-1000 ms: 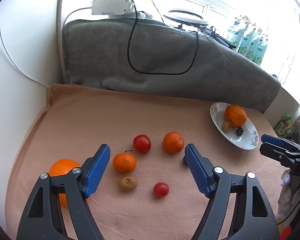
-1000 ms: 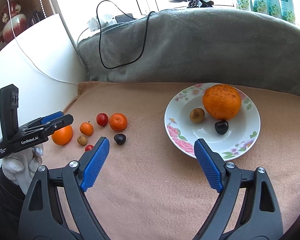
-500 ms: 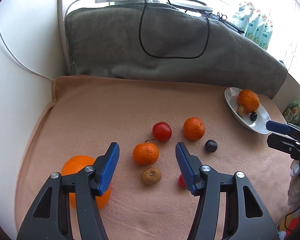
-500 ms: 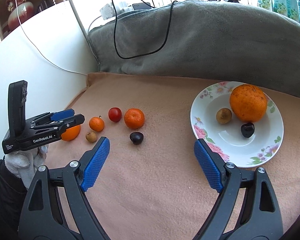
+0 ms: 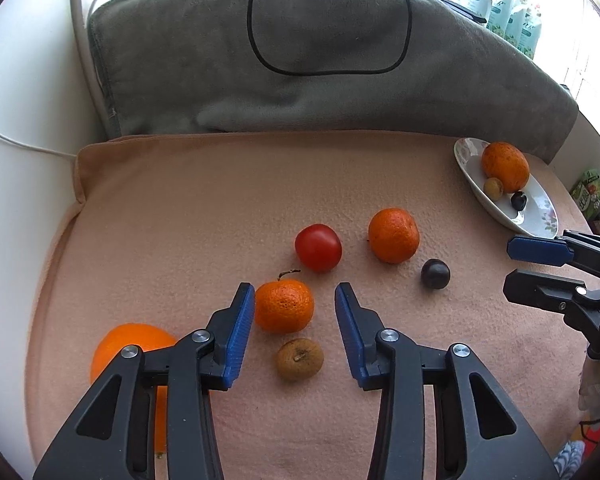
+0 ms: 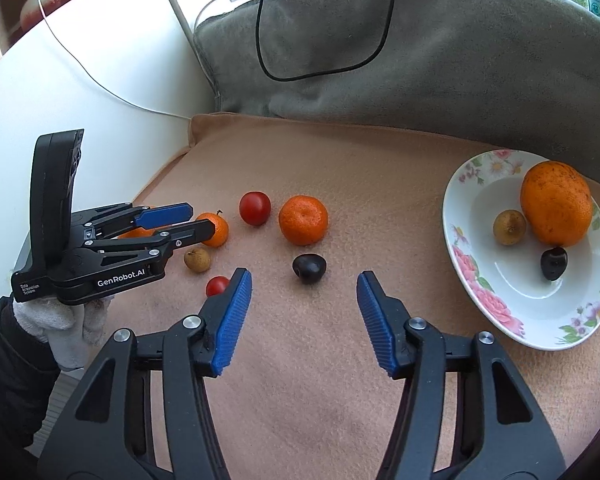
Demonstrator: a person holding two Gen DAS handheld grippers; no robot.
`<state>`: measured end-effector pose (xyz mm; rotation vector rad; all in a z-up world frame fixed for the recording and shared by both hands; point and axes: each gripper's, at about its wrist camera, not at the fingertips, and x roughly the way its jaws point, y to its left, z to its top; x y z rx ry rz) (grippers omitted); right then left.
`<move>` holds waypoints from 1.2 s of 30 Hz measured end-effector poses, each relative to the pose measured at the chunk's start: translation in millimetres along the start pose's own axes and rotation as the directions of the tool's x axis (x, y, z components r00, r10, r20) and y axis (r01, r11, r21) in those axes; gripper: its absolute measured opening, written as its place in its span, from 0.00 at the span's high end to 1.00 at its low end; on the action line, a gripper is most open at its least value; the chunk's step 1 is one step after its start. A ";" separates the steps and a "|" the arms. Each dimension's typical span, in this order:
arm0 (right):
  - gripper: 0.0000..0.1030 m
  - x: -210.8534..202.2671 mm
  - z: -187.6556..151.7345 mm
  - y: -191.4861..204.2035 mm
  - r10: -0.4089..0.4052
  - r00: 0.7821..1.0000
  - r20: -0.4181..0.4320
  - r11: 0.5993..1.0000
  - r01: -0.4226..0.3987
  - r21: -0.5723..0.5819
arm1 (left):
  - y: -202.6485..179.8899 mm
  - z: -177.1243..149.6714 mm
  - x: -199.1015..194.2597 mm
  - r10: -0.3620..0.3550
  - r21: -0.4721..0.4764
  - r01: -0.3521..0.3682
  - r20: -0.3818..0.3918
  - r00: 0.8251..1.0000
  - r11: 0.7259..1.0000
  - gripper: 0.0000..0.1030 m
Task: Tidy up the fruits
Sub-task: 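Close the right gripper on the second dark plum while the left gripper grasps the tangerine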
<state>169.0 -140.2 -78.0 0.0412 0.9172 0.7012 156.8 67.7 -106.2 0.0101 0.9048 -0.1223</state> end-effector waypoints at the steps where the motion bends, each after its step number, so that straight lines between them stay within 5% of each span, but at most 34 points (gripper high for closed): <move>1: 0.47 3.4 0.6 0.1 0.003 1.000 -0.006 1.000 -0.003 0.001 | -0.5 0.0 1.5 0.001 0.006 -0.001 -0.005 1.000 1.000 0.61; 15: 0.54 40.2 -1.9 4.1 -0.030 0.997 -0.066 0.999 0.029 -0.016 | 1.0 2.5 23.0 0.065 0.073 -0.061 -0.056 0.996 0.995 0.62; 36: 0.70 62.2 -3.6 6.6 -0.080 0.992 -0.098 0.996 0.076 -0.045 | 1.7 3.2 20.3 0.057 0.054 -0.056 -0.032 0.998 0.997 0.67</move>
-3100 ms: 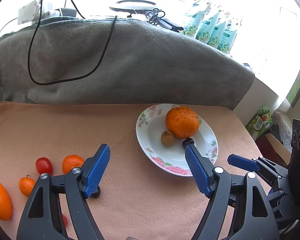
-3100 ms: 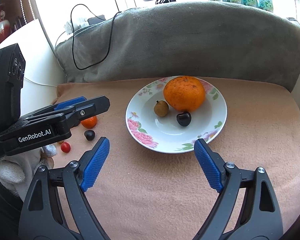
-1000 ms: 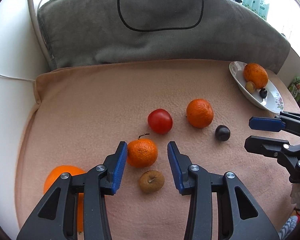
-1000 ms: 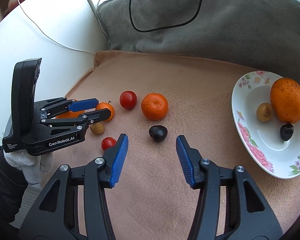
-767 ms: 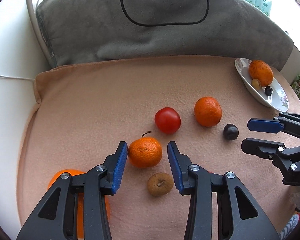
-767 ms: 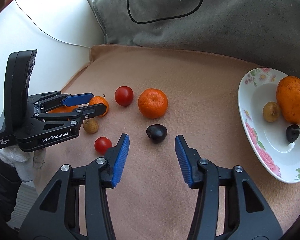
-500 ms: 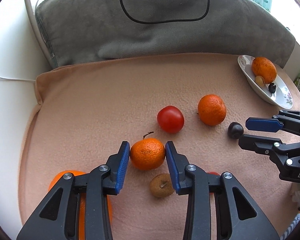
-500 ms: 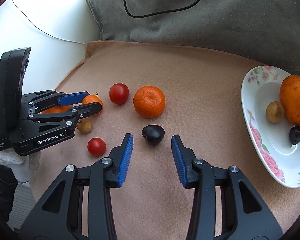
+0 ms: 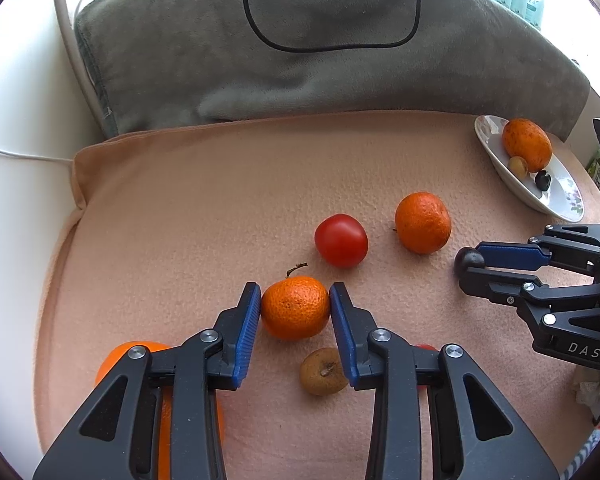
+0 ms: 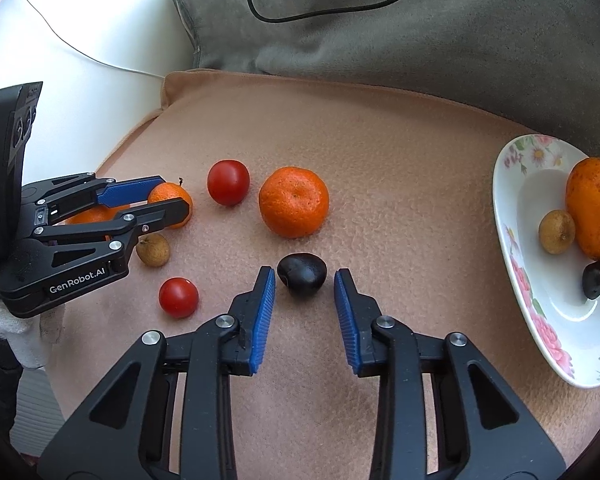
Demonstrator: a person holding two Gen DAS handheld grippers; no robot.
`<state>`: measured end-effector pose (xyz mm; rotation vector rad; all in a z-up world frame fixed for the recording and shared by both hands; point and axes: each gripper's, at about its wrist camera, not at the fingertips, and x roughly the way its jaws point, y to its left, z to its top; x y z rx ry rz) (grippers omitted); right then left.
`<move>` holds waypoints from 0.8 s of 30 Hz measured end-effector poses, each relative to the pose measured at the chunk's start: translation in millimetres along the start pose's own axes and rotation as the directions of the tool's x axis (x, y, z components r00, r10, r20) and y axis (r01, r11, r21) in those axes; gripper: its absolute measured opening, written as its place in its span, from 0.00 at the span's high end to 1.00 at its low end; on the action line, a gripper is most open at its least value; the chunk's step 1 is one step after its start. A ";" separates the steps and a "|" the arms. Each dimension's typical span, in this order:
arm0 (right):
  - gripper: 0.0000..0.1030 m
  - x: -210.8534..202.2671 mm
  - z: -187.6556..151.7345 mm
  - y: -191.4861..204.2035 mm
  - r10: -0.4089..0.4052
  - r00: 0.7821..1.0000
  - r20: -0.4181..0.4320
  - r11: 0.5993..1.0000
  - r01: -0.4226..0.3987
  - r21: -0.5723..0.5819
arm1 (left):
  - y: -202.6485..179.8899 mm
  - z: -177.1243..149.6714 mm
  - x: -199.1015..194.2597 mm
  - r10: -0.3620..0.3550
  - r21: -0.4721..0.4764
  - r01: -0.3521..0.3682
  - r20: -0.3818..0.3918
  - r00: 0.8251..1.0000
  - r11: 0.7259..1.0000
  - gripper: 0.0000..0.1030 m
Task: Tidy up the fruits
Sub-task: 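Close the right gripper on the second dark plum while the left gripper grasps the tangerine, then lift the plum and tangerine and carry them toward the plate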
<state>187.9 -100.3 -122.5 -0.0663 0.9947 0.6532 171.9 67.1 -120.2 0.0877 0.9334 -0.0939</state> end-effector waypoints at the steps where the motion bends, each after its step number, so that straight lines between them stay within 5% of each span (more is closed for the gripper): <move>1: 0.71 1.4 0.7 0.7 -0.003 1.000 -0.001 1.000 0.003 -0.001 | -0.3 -0.6 -0.6 0.000 -0.001 0.000 0.001 1.000 1.000 0.67; 24: 0.75 -40.5 -14.6 -7.7 -0.008 0.997 0.080 1.000 0.007 0.018 | -0.8 2.5 -26.7 -0.057 -0.061 0.062 0.072 0.996 0.996 0.67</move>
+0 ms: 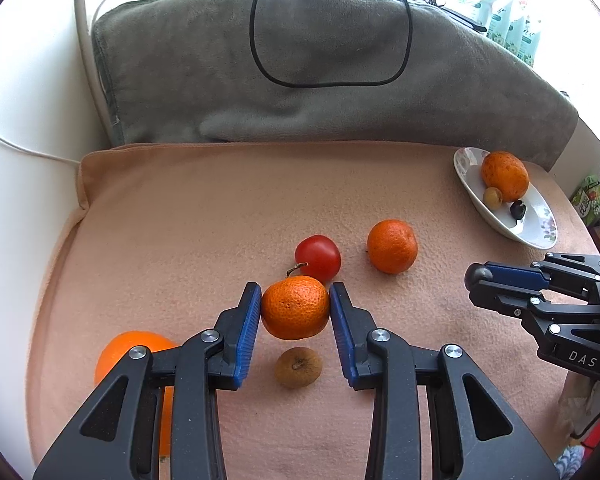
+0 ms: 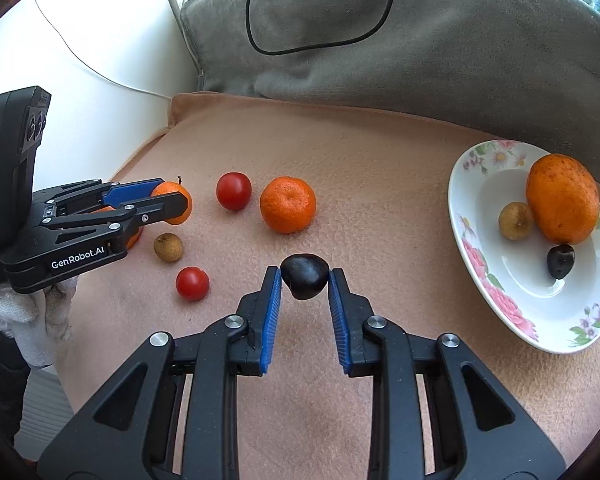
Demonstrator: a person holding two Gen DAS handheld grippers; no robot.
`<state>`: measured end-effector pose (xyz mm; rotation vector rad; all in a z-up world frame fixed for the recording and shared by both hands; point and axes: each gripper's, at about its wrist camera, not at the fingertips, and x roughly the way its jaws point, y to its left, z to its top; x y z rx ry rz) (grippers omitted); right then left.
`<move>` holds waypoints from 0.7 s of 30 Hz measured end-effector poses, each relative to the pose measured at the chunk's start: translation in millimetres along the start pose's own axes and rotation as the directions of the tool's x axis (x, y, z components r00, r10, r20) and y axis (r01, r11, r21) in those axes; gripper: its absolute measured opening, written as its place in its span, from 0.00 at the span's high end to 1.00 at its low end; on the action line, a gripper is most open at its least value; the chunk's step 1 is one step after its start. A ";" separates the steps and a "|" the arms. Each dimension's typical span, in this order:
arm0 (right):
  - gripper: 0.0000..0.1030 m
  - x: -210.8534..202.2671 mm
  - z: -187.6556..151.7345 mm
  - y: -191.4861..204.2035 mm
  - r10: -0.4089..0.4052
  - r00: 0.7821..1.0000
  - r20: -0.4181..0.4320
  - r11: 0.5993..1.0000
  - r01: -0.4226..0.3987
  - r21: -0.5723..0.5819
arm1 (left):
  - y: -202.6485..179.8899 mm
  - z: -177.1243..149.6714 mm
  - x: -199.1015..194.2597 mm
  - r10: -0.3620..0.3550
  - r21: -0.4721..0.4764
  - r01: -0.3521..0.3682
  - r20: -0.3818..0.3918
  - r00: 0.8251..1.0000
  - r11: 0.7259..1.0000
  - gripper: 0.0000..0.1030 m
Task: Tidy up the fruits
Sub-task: 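Lift the plum and tangerine and carry them toward the plate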
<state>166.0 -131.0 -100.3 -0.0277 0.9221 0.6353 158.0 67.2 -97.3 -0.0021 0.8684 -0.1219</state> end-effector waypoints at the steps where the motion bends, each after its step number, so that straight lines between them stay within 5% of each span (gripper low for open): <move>1: 0.75 -4.0 -1.3 -1.6 -0.001 1.000 0.006 1.000 0.001 0.003 | -1.9 1.0 -2.1 -0.006 0.000 0.006 0.006 1.000 1.000 0.67; 21: 0.75 -84.2 -24.8 -60.1 -0.082 0.990 0.115 0.989 0.067 0.134 | -78.9 25.7 -13.1 -0.182 0.035 0.180 0.078 0.980 0.983 0.67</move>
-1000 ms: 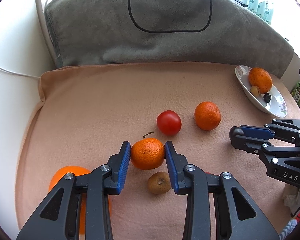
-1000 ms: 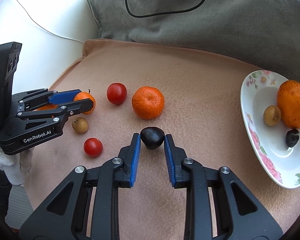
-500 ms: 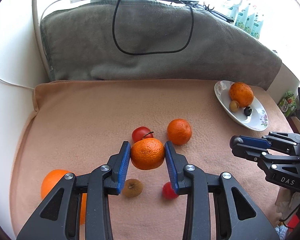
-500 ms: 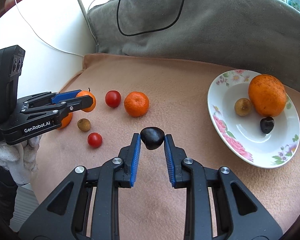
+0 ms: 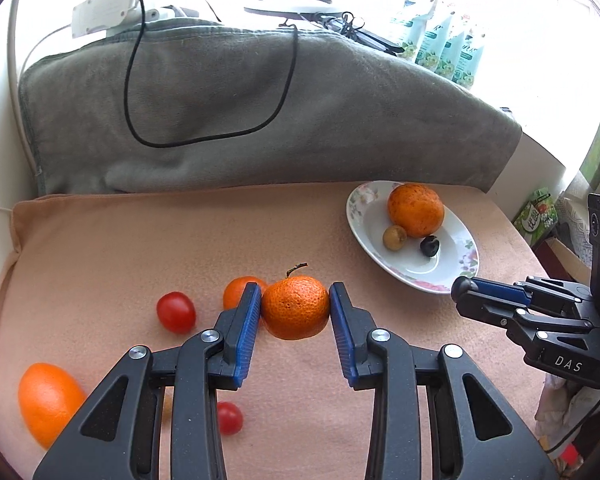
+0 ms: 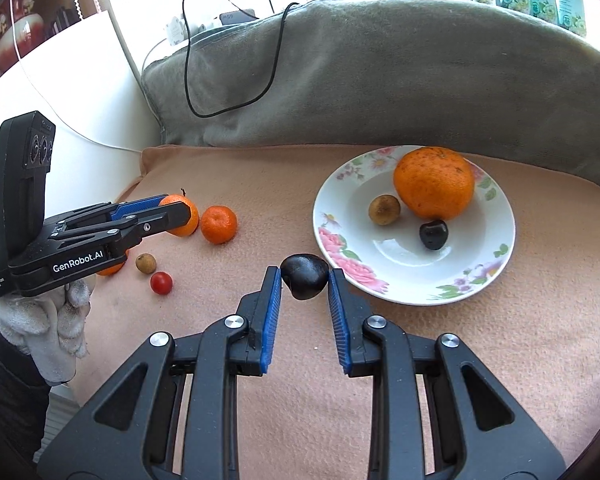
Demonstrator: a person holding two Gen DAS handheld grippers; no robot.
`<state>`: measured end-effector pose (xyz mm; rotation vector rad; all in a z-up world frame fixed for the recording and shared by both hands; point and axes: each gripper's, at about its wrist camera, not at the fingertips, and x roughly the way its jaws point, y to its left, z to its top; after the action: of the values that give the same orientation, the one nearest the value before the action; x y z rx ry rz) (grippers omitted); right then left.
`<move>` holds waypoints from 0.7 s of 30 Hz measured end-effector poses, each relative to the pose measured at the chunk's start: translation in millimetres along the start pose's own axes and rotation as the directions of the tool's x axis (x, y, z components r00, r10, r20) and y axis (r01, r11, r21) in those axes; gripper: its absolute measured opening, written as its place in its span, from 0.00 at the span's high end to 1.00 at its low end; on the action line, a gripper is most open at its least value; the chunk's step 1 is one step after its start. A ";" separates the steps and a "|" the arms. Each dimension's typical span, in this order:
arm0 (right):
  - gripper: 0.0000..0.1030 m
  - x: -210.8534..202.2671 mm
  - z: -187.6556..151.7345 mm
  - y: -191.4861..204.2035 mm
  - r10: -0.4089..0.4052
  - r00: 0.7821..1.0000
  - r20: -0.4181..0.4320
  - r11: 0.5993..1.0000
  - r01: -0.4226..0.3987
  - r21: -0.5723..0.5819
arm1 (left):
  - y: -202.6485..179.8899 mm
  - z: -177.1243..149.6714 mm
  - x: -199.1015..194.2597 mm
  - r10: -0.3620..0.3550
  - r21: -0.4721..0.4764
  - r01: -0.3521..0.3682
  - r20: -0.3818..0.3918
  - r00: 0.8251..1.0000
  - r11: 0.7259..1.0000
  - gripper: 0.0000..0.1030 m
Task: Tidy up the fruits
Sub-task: 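Lift the plum and tangerine and carry them toward the plate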
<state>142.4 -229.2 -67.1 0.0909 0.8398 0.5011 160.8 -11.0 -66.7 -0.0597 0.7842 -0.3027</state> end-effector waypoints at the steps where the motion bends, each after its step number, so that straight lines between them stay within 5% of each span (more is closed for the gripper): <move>1: 0.75 -2.3 -0.1 -3.8 -0.005 1.000 0.003 1.000 0.005 0.006 | -3.6 1.7 1.6 -0.008 0.003 0.008 0.001 1.000 1.000 0.67; 21: 0.75 -11.8 7.8 -74.9 -0.101 0.995 0.015 0.991 0.099 0.091 | -70.0 19.0 33.3 -0.121 0.050 0.122 -0.021 0.992 0.991 0.67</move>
<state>170.7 -299.6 -74.1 0.1361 0.8430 0.3674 179.2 -88.6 -64.6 -0.0564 0.7915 -0.4394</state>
